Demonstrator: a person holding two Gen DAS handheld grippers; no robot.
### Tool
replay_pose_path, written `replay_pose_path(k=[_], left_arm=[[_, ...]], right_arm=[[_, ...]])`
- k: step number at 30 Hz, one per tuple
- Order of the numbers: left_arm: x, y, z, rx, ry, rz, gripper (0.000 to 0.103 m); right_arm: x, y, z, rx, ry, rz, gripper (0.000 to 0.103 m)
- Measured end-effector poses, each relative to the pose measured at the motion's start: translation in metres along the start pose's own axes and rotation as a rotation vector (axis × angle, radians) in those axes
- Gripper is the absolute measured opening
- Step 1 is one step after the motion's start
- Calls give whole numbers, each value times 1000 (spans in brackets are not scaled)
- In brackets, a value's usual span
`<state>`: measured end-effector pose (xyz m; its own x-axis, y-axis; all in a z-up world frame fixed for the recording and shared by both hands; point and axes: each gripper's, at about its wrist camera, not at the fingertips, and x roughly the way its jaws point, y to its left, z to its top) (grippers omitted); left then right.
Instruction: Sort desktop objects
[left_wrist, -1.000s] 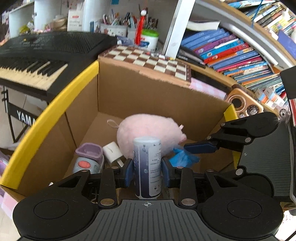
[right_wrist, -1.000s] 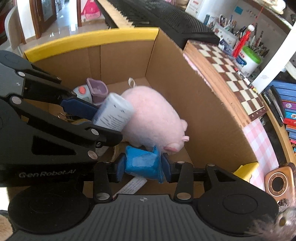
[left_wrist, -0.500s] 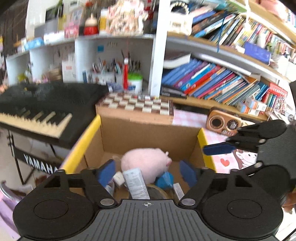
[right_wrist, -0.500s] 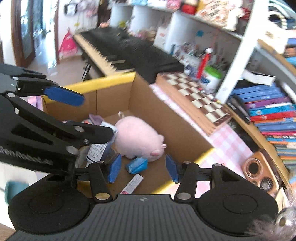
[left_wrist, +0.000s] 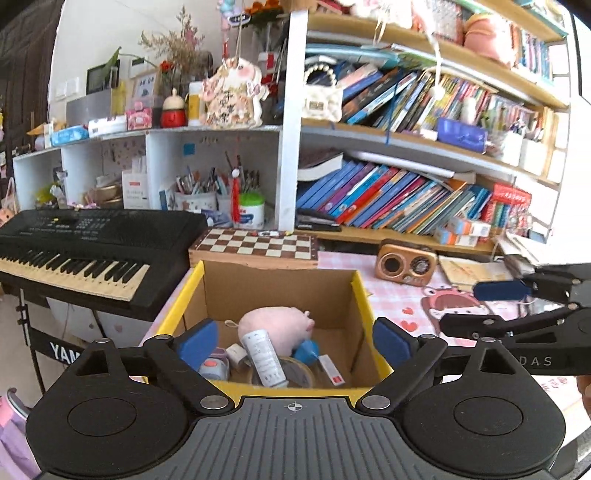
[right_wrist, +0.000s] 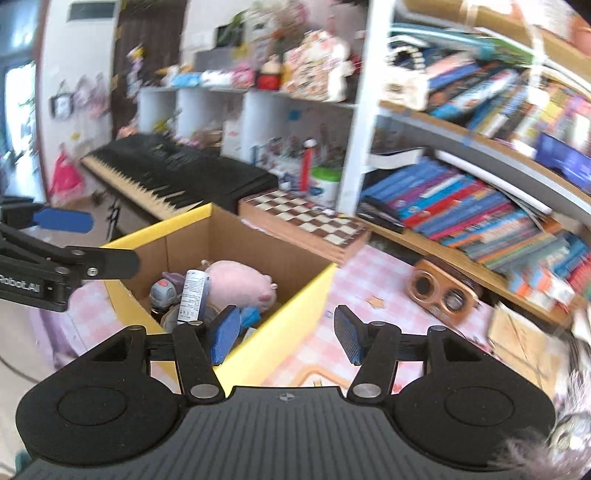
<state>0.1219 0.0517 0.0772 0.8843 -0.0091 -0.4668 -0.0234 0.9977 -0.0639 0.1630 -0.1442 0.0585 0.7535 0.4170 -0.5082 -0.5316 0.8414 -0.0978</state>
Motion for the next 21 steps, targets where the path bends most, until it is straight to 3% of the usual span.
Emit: replay_pose_path(k=[9, 15, 21], left_arm=[[-50, -13, -27, 0, -42, -33, 98], [-68, -21, -52, 55, -46, -12, 100], [-77, -28, -71, 60, -31, 0, 100]], right_arm=[[-67, 23, -55, 153, -48, -160, 58], [-98, 40, -89, 245, -54, -264, 63], [-108, 51, -122, 275, 1, -328, 67]])
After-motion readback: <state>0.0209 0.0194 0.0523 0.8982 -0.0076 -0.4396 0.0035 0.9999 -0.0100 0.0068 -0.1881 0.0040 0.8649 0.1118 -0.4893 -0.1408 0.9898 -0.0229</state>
